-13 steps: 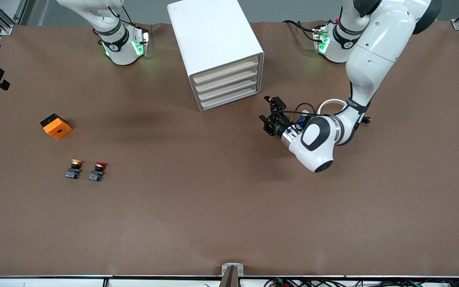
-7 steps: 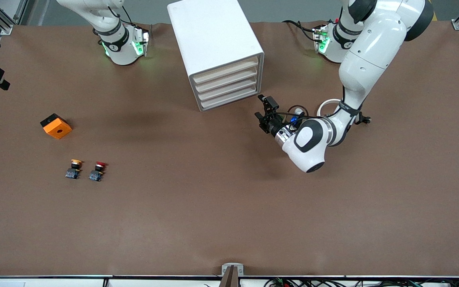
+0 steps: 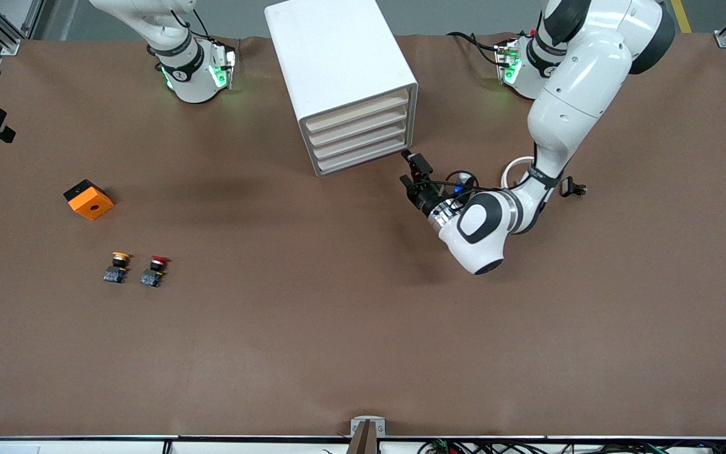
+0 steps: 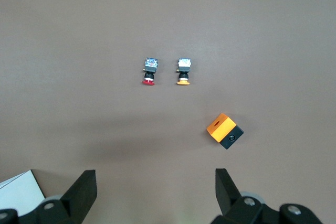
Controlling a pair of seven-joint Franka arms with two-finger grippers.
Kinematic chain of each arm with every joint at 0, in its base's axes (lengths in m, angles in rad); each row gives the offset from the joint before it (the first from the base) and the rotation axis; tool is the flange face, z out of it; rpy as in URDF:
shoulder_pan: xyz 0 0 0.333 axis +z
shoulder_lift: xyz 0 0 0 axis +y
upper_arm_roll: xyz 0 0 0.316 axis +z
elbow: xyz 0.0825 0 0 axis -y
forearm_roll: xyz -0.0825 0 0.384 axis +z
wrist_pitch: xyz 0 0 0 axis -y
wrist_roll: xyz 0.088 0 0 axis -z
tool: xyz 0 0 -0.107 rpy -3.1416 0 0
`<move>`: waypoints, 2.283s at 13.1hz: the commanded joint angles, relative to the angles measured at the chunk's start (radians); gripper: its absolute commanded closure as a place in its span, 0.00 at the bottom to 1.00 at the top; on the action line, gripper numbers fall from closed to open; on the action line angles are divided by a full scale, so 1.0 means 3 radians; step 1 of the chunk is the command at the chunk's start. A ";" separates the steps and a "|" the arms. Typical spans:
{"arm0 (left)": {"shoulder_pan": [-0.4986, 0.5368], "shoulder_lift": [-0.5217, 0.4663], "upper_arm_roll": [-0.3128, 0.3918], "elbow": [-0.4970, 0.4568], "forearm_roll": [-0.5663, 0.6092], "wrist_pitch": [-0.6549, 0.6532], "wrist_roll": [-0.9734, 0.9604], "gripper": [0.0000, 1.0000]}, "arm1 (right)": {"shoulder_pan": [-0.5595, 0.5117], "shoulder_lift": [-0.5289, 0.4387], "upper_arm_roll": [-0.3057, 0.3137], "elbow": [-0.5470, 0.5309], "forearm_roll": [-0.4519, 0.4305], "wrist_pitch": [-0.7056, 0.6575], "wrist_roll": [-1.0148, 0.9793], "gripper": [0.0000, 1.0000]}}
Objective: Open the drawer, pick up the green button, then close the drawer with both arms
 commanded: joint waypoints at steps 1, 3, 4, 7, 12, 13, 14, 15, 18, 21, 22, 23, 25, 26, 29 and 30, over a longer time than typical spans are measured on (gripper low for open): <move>-0.0072 0.0097 -0.0007 0.0104 -0.0072 -0.0077 -0.0101 0.00 | -0.0096 0.0097 0.0040 0.0139 -0.0020 -0.0022 -0.0042 0.00; -0.0138 0.0102 -0.0007 0.0104 -0.0087 -0.0072 -0.0107 0.00 | -0.0126 0.0103 0.0035 0.0139 -0.0021 -0.0022 -0.0047 0.00; -0.0144 0.0102 -0.0007 0.0104 -0.0087 -0.0072 -0.0102 0.00 | -0.0136 0.0108 0.0035 0.0139 -0.0026 -0.0017 -0.0047 0.00; -0.0307 0.0097 -0.0007 0.0058 -0.0052 -0.0204 -0.0102 0.00 | -0.0142 0.0113 0.0035 0.0139 -0.0021 -0.0006 -0.0042 0.00; -0.0312 0.0102 0.0003 -0.0013 0.0025 -0.0220 -0.0086 0.17 | -0.0131 0.0210 0.0040 0.0144 -0.0031 0.0014 -0.0047 0.00; -0.0292 0.0102 -0.0002 -0.0019 0.0081 -0.0225 -0.0081 0.17 | -0.0141 0.0276 0.0040 0.0144 -0.0016 0.0055 -0.0042 0.00; -0.0277 0.0097 0.0003 -0.0034 0.0091 -0.0246 -0.0081 0.17 | -0.0142 0.0393 0.0040 0.0154 -0.0031 0.0080 -0.0042 0.00; -0.0272 0.0102 0.0003 -0.0044 0.0107 -0.0271 -0.0076 0.18 | -0.0142 0.0430 0.0040 0.0215 -0.0026 0.0086 -0.0047 0.00; -0.0282 0.0102 -0.0002 -0.0111 0.0153 -0.0343 -0.0076 0.28 | -0.0147 0.0634 0.0040 0.0231 -0.0031 0.0091 -0.0042 0.00; -0.0302 0.0102 -0.0002 -0.0152 0.0163 -0.0358 -0.0071 0.33 | -0.0147 0.0737 0.0035 0.0292 -0.0087 0.0096 -0.0073 0.00; -0.0302 0.0102 -0.0002 -0.0152 0.0163 -0.0358 -0.0071 0.35 | -0.0142 0.0747 0.0040 0.0292 -0.0173 0.0101 -0.0073 0.00; -0.0312 0.0112 -0.0002 -0.0152 0.0163 -0.0358 -0.0071 0.35 | -0.0142 0.0747 0.0040 0.0292 -0.0189 0.0106 -0.0068 0.00; -0.0328 0.0132 -0.0002 -0.0147 0.0163 -0.0363 -0.0081 0.41 | -0.0142 0.0778 0.0040 0.0292 -0.0194 0.0111 -0.0068 0.00; -0.0363 0.0133 -0.0002 -0.0147 0.0158 -0.0363 -0.0081 0.45 | -0.0142 0.0778 0.0040 0.0292 -0.0199 0.0116 -0.0068 0.00; -0.0414 0.0178 -0.0002 -0.0152 0.0158 -0.0363 -0.0091 0.46 | -0.0142 0.0778 0.0040 0.0292 -0.0159 0.0106 -0.0042 0.00; -0.0430 0.0194 -0.0002 -0.0157 0.0163 -0.0363 -0.0091 0.49 | -0.0142 0.0778 0.0040 0.0292 -0.0164 0.0096 -0.0032 0.00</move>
